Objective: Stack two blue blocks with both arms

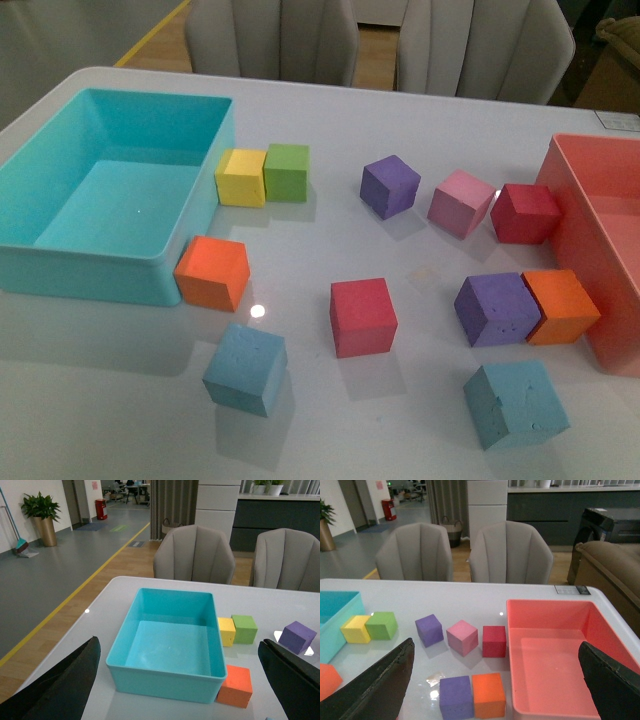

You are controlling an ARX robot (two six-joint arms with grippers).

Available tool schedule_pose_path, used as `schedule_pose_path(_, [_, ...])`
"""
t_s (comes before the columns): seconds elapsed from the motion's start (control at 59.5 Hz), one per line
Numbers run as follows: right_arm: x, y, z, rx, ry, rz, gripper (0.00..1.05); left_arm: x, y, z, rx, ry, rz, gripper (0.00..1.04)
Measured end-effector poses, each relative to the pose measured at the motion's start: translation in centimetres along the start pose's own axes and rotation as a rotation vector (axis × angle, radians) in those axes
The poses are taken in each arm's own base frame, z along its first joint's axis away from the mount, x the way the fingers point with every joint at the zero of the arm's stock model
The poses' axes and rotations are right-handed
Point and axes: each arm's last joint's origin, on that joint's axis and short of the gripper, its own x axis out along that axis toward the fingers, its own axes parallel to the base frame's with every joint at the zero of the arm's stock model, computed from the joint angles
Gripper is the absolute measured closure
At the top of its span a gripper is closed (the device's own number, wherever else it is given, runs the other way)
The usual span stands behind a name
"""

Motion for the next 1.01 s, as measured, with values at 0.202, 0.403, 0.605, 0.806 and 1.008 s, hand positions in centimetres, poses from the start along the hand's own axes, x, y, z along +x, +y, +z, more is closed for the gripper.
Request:
schedule_pose_path(0.202, [0.0, 0.0, 0.0, 0.000, 0.000, 0.000, 0.09, 0.0, 0.0, 0.0, 0.000, 0.000, 0.000, 0.09])
schedule_pose_path(0.403, [0.0, 0.0, 0.0, 0.000, 0.000, 0.000, 0.09, 0.0, 0.0, 0.0, 0.000, 0.000, 0.000, 0.09])
schedule_pose_path(0.605, [0.0, 0.0, 0.0, 0.000, 0.000, 0.000, 0.09, 0.0, 0.0, 0.0, 0.000, 0.000, 0.000, 0.09])
schedule_pose_path(0.806, [0.8, 1.0, -0.9, -0.040, 0.278, 0.150, 0.09, 0.0, 0.0, 0.0, 0.000, 0.000, 0.000, 0.09])
schedule_pose_path(1.008, [5.4, 3.3, -4.0, -0.076, 0.515, 0.180, 0.09, 0.0, 0.0, 0.0, 0.000, 0.000, 0.000, 0.09])
